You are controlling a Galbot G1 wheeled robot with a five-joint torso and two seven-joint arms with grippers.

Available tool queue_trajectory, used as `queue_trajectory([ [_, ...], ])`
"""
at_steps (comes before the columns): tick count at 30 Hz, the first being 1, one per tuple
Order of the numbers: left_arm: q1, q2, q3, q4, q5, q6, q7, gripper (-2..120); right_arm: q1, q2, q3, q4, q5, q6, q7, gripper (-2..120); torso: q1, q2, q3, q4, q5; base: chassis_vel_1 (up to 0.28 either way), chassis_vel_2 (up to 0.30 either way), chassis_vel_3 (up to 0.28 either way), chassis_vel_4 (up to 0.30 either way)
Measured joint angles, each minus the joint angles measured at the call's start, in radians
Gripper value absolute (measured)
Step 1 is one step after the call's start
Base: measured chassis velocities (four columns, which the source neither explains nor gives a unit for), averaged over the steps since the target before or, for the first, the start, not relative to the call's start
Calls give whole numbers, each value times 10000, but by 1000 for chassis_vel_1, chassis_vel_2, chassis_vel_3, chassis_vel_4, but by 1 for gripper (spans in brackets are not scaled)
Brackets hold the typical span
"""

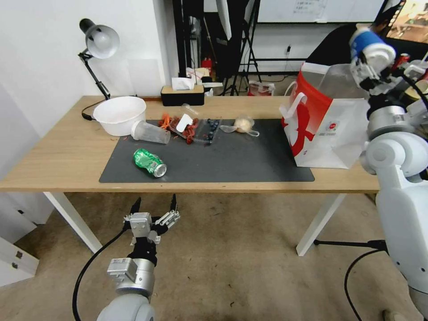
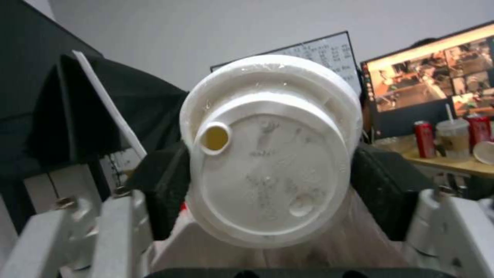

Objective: Pick up the trash from the table and place it into the takeout bag.

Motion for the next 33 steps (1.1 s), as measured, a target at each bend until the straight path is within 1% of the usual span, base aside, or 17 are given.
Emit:
queue_trajectory([
  [1, 0, 0, 0, 0, 0, 0, 0, 100, 0, 0, 0, 0, 0, 0, 0, 71, 0, 0, 0, 0, 0, 0, 0, 0, 0],
  [3, 22, 0, 7, -25, 16, -23, 12, 100, -21, 9, 2, 16, 0, -84, 59, 80, 0, 0, 0, 2, -3, 0, 0, 0, 0],
  [4, 35, 2, 7, -35, 18, -29, 16, 100, -23, 22, 2, 30, 3, -122, 95, 86, 1, 0, 0, 2, -2, 0, 0, 0, 0],
  [5, 35, 2, 7, -35, 18, -29, 16, 100, -23, 22, 2, 30, 3, -122, 95, 86, 1, 0, 0, 2, -2, 0, 0, 0, 0],
  [8, 62, 12, -8, -73, 21, -48, 19, 100, -23, 70, -25, 84, 19, -209, 195, 97, 0, 0, 0, 1, -2, 0, 0, 0, 0],
  [14, 96, 17, -18, -102, 21, -87, 20, 100, 8, 101, -58, 166, 85, -326, 354, 100, 0, 0, 0, 2, -3, 0, 0, 0, 0],
  [17, 108, 21, -20, -112, 20, -105, 21, 100, 2, 96, -44, 213, 297, -163, 233, 100, 0, 0, 0, 1, -1, 0, 0, 0, 0],
  [19, 109, 22, -22, -121, 20, -107, 23, 100, -182, 87, 26, 500, 1009, 348, -476, 100, 0, 0, -1, 2, -4, 0, 0, 0, 0],
  [20, 109, 22, -22, -122, 21, -108, 24, 100, -396, 86, 58, 719, 1394, 702, -1107, 100, 0, -1, 0, 3, -3, 0, 0, 0, 0],
  [21, 109, 22, -22, -122, 21, -108, 24, 100, -396, 86, 58, 719, 1394, 702, -1107, 100, 0, -1, 0, 3, -3, 0, 0, 0, 0],
  [24, 98, 20, -19, -122, 21, -108, 28, 100, -1363, 92, 63, 1487, 1892, 1395, -2771, 100, 0, 0, -1, 1, -5, 0, 0, 0, 0],
  [25, 98, 20, -19, -122, 21, -108, 28, 100, -1363, 92, 63, 1487, 1892, 1395, -2771, 100, 0, 0, -1, 1, -5, 0, 0, 0, 0],
  [27, 91, 21, -15, -122, 20, -108, 33, 100, -2265, 139, -130, 2054, 1591, 1522, -3381, 100, 0, 0, -1, -1, -3, 0, 0, 0, 0],
  [28, 91, 21, -15, -122, 20, -108, 33, 100, -2265, 139, -130, 2054, 1591, 1522, -3381, 100, 0, 0, -1, -1, -3, 0, 0, 0, 0],
  [31, 83, 21, -8, -99, 19, -111, 35, 100, -3457, 381, -553, 2639, 118, 1572, -3699, 100, 0, 0, -1, 1, -5, 0, 0, 0, 0],
  [32, 83, 21, -8, -99, 19, -111, 35, 100, -3457, 381, -553, 2639, 118, 1572, -3699, 100, 0, 0, -1, 1, -5, 0, 0, 0, 0],
  [33, 72, 18, -2, -81, 18, -114, 36, 100, -3863, 511, -714, 2765, -579, 1630, -3745, 100, 0, 0, -2, 2, -3, 0, 0, 0, 0],
])
